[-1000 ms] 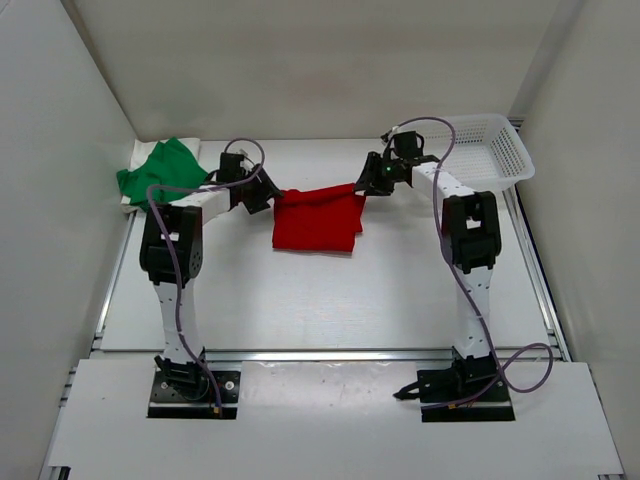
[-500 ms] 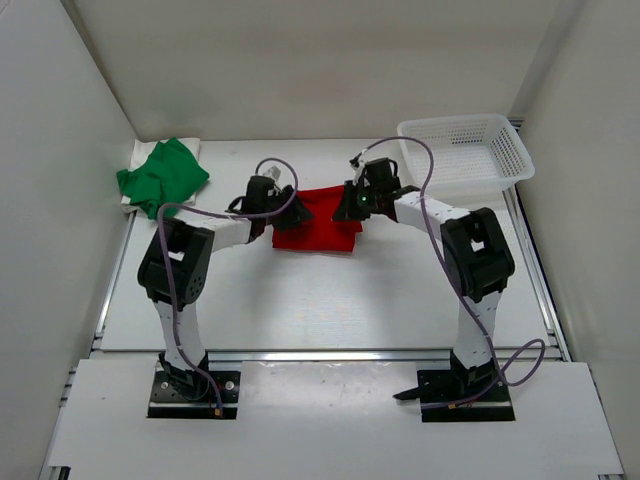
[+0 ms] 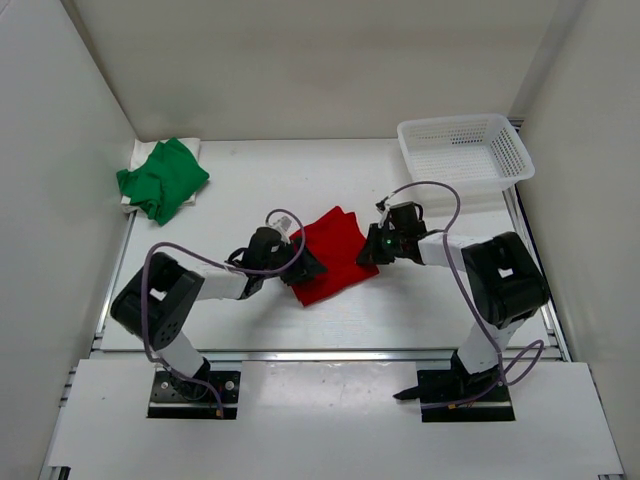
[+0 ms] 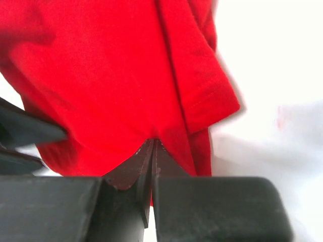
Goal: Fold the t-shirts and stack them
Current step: Fold the long partially folded tshirt into a neat square
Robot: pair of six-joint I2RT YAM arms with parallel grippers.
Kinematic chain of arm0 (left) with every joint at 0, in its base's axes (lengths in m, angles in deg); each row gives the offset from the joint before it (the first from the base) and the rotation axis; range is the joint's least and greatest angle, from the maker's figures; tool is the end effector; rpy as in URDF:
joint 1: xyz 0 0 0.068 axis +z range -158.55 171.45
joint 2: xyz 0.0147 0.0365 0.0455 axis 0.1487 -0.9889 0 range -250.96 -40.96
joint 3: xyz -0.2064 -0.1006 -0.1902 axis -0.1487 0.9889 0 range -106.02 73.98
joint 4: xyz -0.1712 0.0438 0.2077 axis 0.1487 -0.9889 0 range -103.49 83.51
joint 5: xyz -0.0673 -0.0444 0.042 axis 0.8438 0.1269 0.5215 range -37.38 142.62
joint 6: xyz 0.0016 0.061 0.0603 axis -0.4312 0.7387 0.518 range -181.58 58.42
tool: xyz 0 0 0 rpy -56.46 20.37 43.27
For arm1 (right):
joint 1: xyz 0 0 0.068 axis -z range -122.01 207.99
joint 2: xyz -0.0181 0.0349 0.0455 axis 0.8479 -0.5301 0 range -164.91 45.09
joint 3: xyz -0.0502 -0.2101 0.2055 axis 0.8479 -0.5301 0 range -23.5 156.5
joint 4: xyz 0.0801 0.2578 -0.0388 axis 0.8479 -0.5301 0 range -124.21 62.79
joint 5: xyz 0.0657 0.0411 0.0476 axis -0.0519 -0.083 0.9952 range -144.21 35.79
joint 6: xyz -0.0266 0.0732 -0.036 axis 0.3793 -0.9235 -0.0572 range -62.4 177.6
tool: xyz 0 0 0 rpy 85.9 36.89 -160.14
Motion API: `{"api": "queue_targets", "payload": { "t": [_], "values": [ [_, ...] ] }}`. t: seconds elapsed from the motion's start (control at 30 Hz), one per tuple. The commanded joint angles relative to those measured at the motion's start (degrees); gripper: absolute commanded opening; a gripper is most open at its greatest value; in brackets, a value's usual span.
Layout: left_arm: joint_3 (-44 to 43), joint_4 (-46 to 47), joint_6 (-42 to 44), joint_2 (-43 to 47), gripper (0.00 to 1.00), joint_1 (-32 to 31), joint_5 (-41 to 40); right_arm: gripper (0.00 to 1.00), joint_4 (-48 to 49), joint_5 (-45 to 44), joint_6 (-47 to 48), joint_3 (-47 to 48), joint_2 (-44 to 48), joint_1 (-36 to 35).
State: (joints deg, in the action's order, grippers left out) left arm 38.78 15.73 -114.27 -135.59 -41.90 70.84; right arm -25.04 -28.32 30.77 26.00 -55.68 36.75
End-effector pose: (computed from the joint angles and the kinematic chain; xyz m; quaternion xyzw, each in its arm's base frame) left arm 0.2726 -0.2077 0.1238 -0.0792 0.8837 -0.4031 0.2242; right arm 0.3375 0.1665 0.1282 -0.0336 0.9159 0.3303 0.2255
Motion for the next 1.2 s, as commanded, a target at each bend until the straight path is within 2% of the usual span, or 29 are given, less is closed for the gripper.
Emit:
{"api": "queue_targets", "payload": {
  "t": [0.0,0.07,0.27,0.33,0.5,0.67,0.77,0.83,0.9,0.97,1.03,1.07,1.1,1.13,1.17],
  "values": [
    [-0.1,-1.2,-0.9,6.6,0.62,3.5,-0.2,0.00,-0.8,-0.2,2.0,-2.7,3.8,-0.3],
    [-1.9,-3.5,1.2,7.9,0.62,6.0,-2.4,0.00,-0.8,0.8,1.6,-2.1,5.5,-1.3],
    [-3.9,-2.4,1.9,4.5,0.61,14.0,0.8,0.00,-0.6,1.2,1.2,2.3,6.8,-2.8],
    [-4.4,-1.7,2.6,1.1,0.61,15.2,1.3,0.01,0.5,1.6,1.0,4.3,4.2,-2.7],
    [-4.0,0.2,1.7,-4.5,0.61,18.2,2.0,0.00,9.9,6.3,-3.0,10.2,-5.2,-0.1],
    [-0.9,2.0,0.9,-4.9,0.61,19.5,2.4,0.00,9.9,5.6,-4.2,19.9,-15.9,1.5],
    [2.6,4.7,0.2,-2.6,0.68,20.9,4.5,0.00,9.7,5.1,-5.6,20.8,-20.0,2.7],
    [4.3,4.9,0.8,1.9,0.79,22.8,3.9,0.00,12.0,5.2,-7.1,17.7,-19.3,3.7],
    [5.6,1.0,2.7,7.9,0.97,23.5,1.3,0.00,15.0,6.5,-8.0,16.2,-17.5,4.6],
    [4.9,-4.3,8.8,11.4,0.99,22.2,-3.1,0.00,15.6,8.2,-8.3,15.3,-16.0,4.6],
    [4.5,-8.0,12.8,13.7,0.99,19.2,-6.1,0.06,14.9,8.8,-8.0,16.2,-13.7,4.0],
    [4.7,-8.5,14.2,14.9,0.99,16.9,-6.3,0.12,14.4,9.3,-8.1,16.7,-13.0,4.1],
    [6.0,-8.0,15.3,16.4,0.98,15.3,-5.9,0.23,14.3,9.8,-8.5,16.9,-11.6,3.8],
    [7.1,-8.3,15.2,17.1,0.98,13.9,-6.7,0.37,14.6,9.8,-8.5,16.7,-9.6,3.5],
    [7.4,-8.9,15.9,17.5,0.99,11.5,-9.1,0.43,14.8,9.4,-8.0,15.8,-8.7,3.0]
  ]
}}
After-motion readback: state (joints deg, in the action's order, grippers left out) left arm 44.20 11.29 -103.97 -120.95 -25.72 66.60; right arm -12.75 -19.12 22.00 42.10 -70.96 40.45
